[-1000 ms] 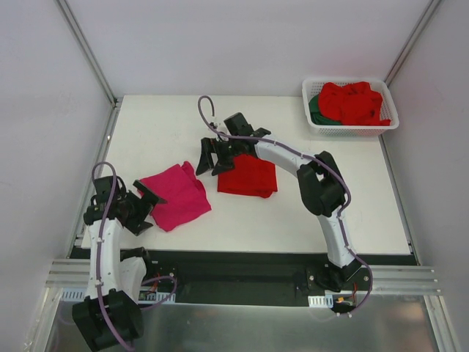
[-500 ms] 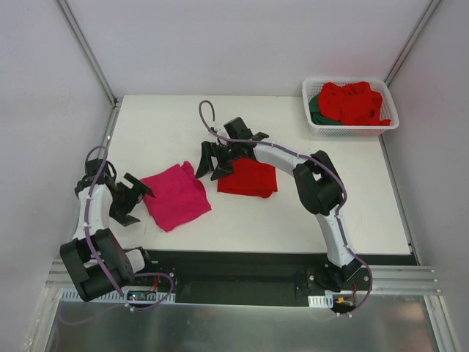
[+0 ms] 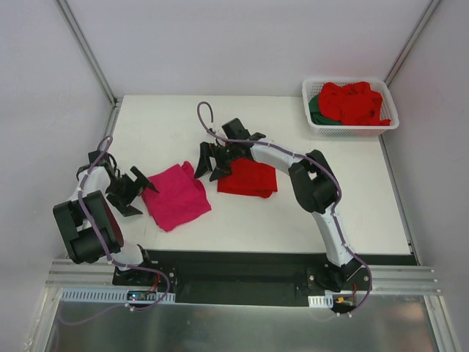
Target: Fold and stack the t-shirts
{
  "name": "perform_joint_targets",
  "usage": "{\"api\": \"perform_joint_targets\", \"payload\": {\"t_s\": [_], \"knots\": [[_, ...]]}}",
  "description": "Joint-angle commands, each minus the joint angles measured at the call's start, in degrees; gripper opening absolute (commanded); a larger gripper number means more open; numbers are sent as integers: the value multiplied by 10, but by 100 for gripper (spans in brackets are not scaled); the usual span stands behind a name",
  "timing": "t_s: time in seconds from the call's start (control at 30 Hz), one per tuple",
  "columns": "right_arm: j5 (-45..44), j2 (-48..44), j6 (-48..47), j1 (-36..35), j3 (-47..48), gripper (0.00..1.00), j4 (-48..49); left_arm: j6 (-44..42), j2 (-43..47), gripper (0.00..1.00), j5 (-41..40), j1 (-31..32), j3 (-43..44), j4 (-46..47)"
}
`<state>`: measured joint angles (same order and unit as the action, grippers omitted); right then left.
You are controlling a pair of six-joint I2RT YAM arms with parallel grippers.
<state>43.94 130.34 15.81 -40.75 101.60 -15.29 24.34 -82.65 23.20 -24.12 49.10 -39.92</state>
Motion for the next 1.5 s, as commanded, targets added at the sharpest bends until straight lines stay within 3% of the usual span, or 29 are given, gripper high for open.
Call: {"api": "perform_joint_targets", "payload": {"t_s": [0.0, 0.47, 0.9, 1.47], "knots": [[0, 12, -20, -5, 42, 96, -4, -23, -29, 99, 21, -5, 22, 21], [16, 67, -17, -2, 47, 96, 26, -27, -24, 99, 54, 6, -26, 147], [36, 89, -1, -14, 69, 96, 62, -17, -80, 99, 105, 28, -24, 192], [35, 107, 19, -39, 62, 96, 74, -13, -50, 99, 77, 55, -53, 168]]}}
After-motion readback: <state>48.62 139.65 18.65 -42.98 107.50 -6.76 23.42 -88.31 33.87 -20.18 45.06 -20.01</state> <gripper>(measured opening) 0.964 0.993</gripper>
